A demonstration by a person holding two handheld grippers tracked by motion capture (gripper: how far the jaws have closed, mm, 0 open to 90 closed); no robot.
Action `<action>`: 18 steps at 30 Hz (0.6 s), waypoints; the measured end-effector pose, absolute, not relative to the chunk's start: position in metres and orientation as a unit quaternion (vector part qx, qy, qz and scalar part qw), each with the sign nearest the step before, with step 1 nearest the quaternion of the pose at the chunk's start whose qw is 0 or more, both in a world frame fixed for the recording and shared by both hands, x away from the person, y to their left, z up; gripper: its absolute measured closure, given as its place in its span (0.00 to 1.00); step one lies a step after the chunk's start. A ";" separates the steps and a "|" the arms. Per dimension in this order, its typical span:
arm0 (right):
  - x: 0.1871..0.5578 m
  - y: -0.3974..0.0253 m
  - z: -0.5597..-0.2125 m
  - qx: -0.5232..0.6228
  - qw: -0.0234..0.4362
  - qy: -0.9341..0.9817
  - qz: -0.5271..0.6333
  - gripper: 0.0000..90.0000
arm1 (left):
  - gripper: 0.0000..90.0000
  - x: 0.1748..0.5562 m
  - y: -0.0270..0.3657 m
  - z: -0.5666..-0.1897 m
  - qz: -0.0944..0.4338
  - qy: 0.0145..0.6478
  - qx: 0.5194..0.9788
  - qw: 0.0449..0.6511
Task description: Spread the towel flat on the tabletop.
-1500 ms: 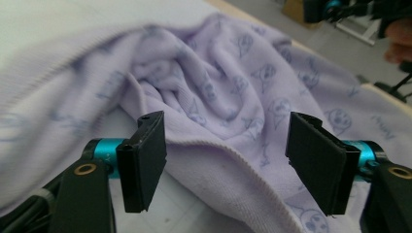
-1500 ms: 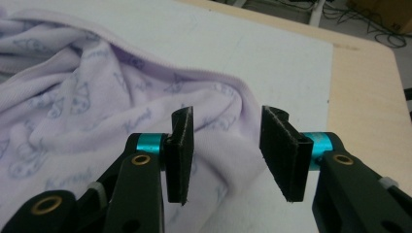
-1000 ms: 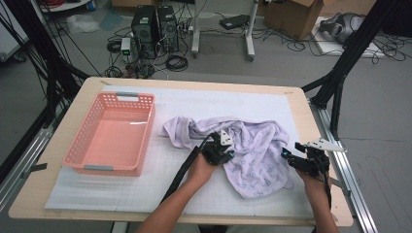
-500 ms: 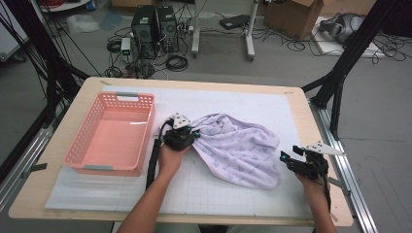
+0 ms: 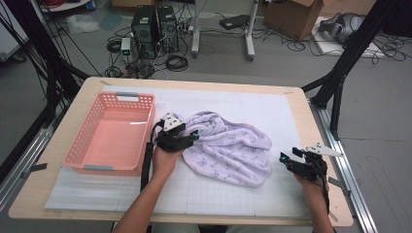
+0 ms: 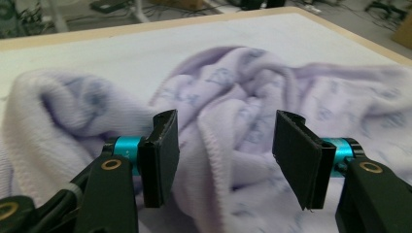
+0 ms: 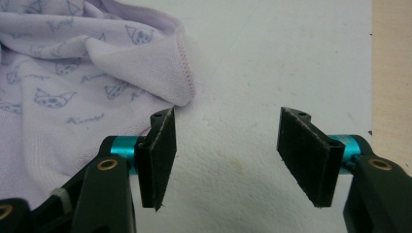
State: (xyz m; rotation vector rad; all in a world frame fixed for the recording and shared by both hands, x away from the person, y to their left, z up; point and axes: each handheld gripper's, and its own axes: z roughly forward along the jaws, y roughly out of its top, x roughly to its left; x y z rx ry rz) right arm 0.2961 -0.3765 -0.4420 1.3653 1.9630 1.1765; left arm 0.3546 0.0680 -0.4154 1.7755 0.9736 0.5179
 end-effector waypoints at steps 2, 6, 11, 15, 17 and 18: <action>0.295 -0.376 -0.442 0.498 0.236 0.715 0.430 0.43 | 0.48 0.348 0.068 -0.415 0.215 0.389 0.740 0.504; 0.292 -0.377 -0.445 0.496 0.235 0.716 0.430 0.43 | 0.44 0.335 0.069 -0.420 0.197 0.377 0.756 0.497; 0.284 -0.376 -0.440 0.490 0.234 0.712 0.445 0.43 | 0.44 0.322 0.071 -0.432 0.175 0.361 0.780 0.480; 0.281 -0.374 -0.439 0.475 0.235 0.720 0.448 0.43 | 0.41 0.323 0.068 -0.439 0.166 0.365 0.786 0.470; 0.282 -0.372 -0.440 0.473 0.231 0.722 0.449 0.43 | 0.39 0.324 0.061 -0.442 0.161 0.358 0.792 0.468; 0.283 -0.372 -0.440 0.470 0.230 0.723 0.451 0.43 | 0.39 0.325 0.057 -0.443 0.159 0.354 0.795 0.466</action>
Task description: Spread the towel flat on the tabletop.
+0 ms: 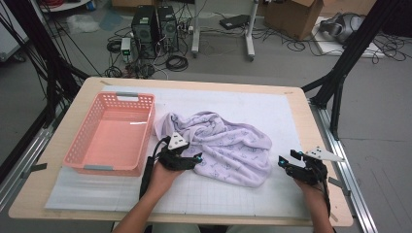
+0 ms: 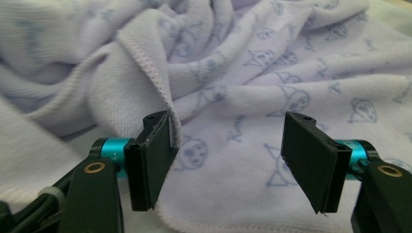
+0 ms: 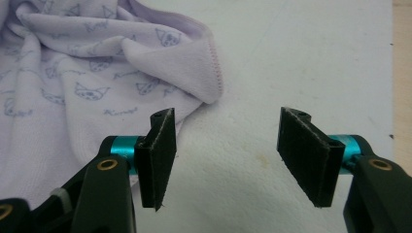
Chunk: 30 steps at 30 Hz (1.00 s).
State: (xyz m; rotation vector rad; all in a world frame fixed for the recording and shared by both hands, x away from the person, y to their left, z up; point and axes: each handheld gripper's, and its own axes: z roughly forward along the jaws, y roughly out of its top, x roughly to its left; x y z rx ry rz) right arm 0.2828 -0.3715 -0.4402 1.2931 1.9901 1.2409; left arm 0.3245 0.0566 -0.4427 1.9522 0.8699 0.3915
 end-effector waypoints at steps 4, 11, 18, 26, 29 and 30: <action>0.284 -0.367 -0.440 0.457 0.226 0.733 0.451 0.43 | 0.38 0.328 0.039 -0.447 0.156 0.340 0.817 0.438; 0.290 -0.359 -0.443 0.442 0.231 0.748 0.437 0.43 | 0.58 0.326 0.018 -0.450 0.178 0.312 0.839 0.409; 0.292 -0.353 -0.442 0.440 0.222 0.751 0.438 0.43 | 0.96 0.324 0.026 -0.439 0.176 0.325 0.820 0.437; 0.302 -0.318 -0.448 0.401 0.199 0.790 0.419 0.49 | 0.96 0.324 0.041 -0.434 0.175 0.347 0.801 0.456; 0.303 -0.305 -0.450 0.371 0.201 0.826 0.374 0.76 | 0.96 0.323 0.044 -0.434 0.172 0.352 0.795 0.464; 0.302 -0.304 -0.450 0.367 0.190 0.828 0.378 0.86 | 0.96 0.321 0.046 -0.434 0.172 0.355 0.792 0.466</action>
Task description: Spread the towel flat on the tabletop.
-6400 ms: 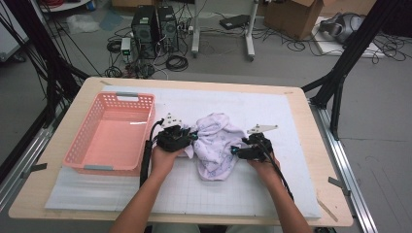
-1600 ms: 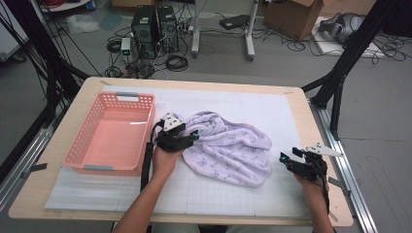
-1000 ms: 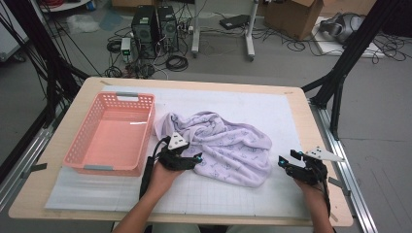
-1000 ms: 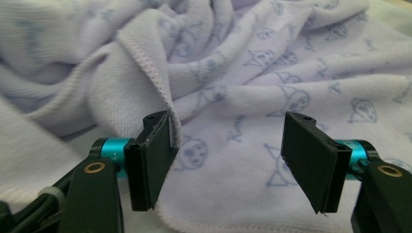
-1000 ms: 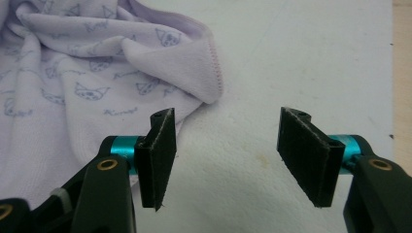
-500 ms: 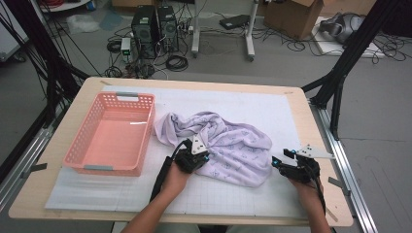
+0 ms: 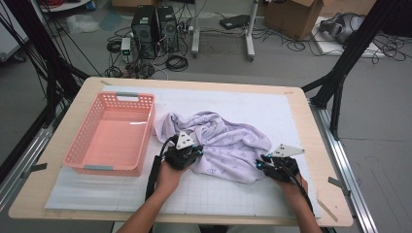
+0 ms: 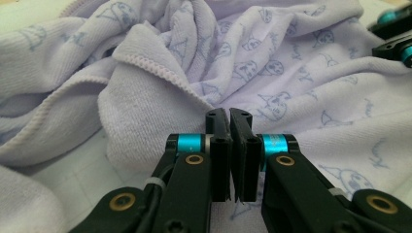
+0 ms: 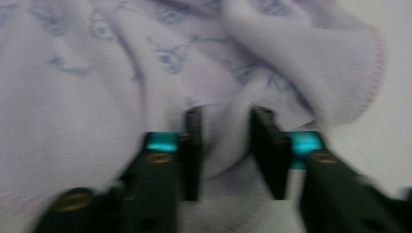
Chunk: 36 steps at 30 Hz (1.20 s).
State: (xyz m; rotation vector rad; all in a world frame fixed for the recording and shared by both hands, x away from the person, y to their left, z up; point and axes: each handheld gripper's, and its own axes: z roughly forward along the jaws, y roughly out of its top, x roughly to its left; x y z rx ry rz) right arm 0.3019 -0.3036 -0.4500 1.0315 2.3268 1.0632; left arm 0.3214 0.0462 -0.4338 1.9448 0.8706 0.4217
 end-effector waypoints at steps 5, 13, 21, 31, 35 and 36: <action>0.290 -0.303 -0.445 0.365 0.164 0.838 0.371 0.95 | 0.96 0.307 0.065 -0.430 0.173 0.367 0.771 0.490; 0.265 -0.292 -0.435 0.321 0.118 0.865 0.366 0.94 | 0.96 0.309 0.075 -0.433 0.179 0.388 0.758 0.494; 0.274 -0.289 -0.427 0.323 0.195 0.827 0.417 0.64 | 0.96 0.337 0.072 -0.434 0.186 0.423 0.749 0.474; 0.336 -0.272 -0.431 0.315 0.198 0.844 0.386 0.47 | 0.96 0.361 0.069 -0.441 0.183 0.430 0.754 0.461; 0.358 -0.258 -0.443 0.313 0.165 0.864 0.357 0.81 | 0.96 0.370 0.065 -0.435 0.196 0.434 0.752 0.455; 0.361 -0.256 -0.441 0.310 0.163 0.868 0.352 0.87 | 0.96 0.373 0.064 -0.433 0.199 0.435 0.751 0.455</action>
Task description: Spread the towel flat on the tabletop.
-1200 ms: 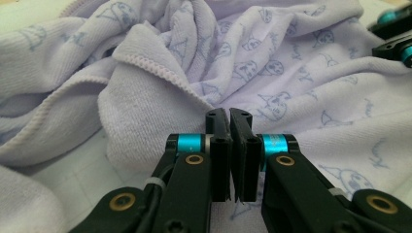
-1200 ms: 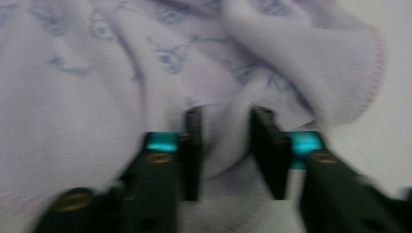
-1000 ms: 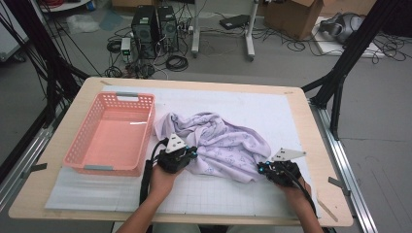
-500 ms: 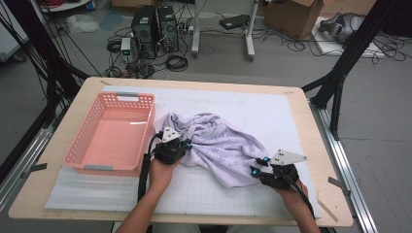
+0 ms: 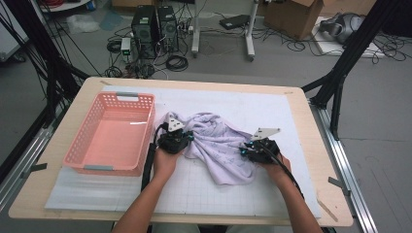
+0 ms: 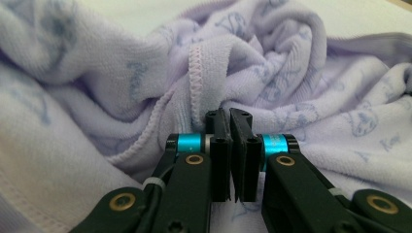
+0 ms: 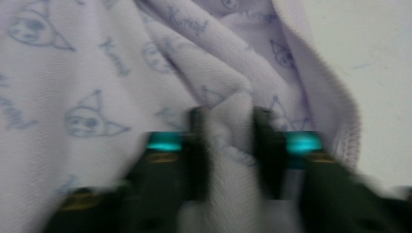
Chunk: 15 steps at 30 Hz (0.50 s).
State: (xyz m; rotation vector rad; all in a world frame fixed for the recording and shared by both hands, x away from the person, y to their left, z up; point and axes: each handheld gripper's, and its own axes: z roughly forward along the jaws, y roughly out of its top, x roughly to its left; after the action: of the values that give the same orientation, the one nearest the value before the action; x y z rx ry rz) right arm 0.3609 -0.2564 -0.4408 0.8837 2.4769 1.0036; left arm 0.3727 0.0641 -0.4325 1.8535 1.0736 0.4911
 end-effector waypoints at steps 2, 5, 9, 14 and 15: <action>0.365 -0.252 -0.436 0.305 0.167 0.873 0.341 0.89 | 0.96 0.378 0.063 -0.429 0.215 0.435 0.746 0.455; 0.374 -0.255 -0.424 0.328 0.184 0.850 0.369 0.90 | 0.96 0.390 0.061 -0.430 0.226 0.446 0.745 0.443; 0.390 -0.267 -0.412 0.376 0.243 0.813 0.372 0.90 | 0.96 0.399 0.056 -0.432 0.213 0.450 0.721 0.481; 0.400 -0.283 -0.413 0.441 0.327 0.769 0.327 0.90 | 0.61 0.397 0.043 -0.435 0.219 0.427 0.726 0.493; 0.402 -0.288 -0.414 0.458 0.339 0.758 0.317 0.90 | 0.54 0.396 0.044 -0.434 0.214 0.426 0.728 0.493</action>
State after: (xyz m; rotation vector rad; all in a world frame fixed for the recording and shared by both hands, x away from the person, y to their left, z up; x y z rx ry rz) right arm 0.4023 -0.2882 -0.4142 1.1921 1.9733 0.8260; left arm 0.3957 0.0441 -0.4339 1.7658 1.0338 0.5189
